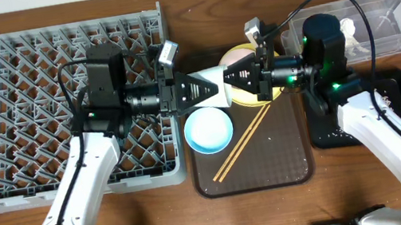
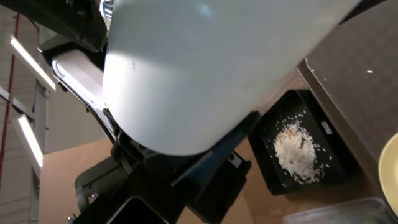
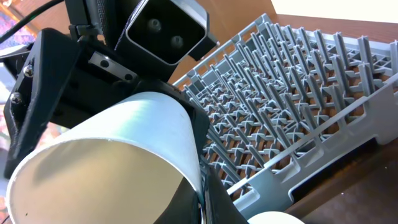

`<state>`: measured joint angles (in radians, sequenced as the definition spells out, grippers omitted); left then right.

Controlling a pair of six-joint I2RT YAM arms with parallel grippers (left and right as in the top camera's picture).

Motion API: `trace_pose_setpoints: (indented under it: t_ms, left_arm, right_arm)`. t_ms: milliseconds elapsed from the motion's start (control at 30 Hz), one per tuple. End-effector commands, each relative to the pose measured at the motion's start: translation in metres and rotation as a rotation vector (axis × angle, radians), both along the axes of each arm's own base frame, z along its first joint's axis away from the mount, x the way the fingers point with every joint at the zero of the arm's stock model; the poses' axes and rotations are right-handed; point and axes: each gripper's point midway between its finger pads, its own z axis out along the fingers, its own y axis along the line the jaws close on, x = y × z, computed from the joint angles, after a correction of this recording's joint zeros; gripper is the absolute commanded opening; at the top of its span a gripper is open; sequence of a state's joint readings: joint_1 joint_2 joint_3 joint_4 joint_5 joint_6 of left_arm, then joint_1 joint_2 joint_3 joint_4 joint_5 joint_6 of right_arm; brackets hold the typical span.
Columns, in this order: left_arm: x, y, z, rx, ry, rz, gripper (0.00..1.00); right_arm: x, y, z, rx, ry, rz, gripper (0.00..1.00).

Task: Sort waste into correct bins and load items into the dishwasher rack
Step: 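Hand the white cup from the right gripper to the left gripper, then place the white cup upside down in the dish rack with the left gripper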

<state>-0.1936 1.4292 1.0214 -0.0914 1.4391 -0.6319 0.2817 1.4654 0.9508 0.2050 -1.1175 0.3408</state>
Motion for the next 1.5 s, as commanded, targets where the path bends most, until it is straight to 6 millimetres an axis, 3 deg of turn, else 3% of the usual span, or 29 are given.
trace_pose_setpoints:
  t_ms: [0,400,633,833,1000,1100,1233,1333,1467]
  left_arm:
    - [0.005,-0.001,0.004,0.003,-0.035,0.012,0.94]
    - [0.005,-0.001,0.006,-0.001,-0.014,0.013,0.92]
    - [0.004,-0.003,0.006,-0.001,-0.015,0.007,0.71]
    - [0.009,-0.003,0.003,0.017,-0.134,0.027,0.56]
    - [0.035,0.004,-0.022,0.161,-0.248,0.165,0.52]
    - [0.056,0.02,-0.05,0.325,-0.256,0.293,0.47]
    - [0.074,0.056,-0.08,0.536,-0.246,0.439,0.41]
    - [0.078,0.091,-0.088,0.669,-0.24,0.533,0.37]
    - [0.077,0.146,-0.082,0.831,-0.233,0.69,0.31]
  right_arm:
    - [-0.002,0.005,0.002,0.001,-0.001,0.012,0.01]
    - [-0.004,0.012,0.0,-0.009,-0.005,0.004,0.01]
    - [-0.002,0.011,0.0,-0.01,-0.006,-0.001,0.02]
    - [-0.001,0.009,-0.002,-0.014,0.006,-0.008,0.15]
    - [-0.005,0.006,-0.015,-0.047,0.053,-0.004,0.28]
    - [-0.005,0.002,-0.031,-0.098,0.098,-0.033,0.31]
    - [0.006,-0.018,-0.066,-0.236,0.167,-0.157,0.31]
    - [0.012,-0.037,-0.091,-0.354,0.192,-0.245,0.3]
    - [0.014,-0.051,-0.107,-0.456,0.203,-0.309,0.3]
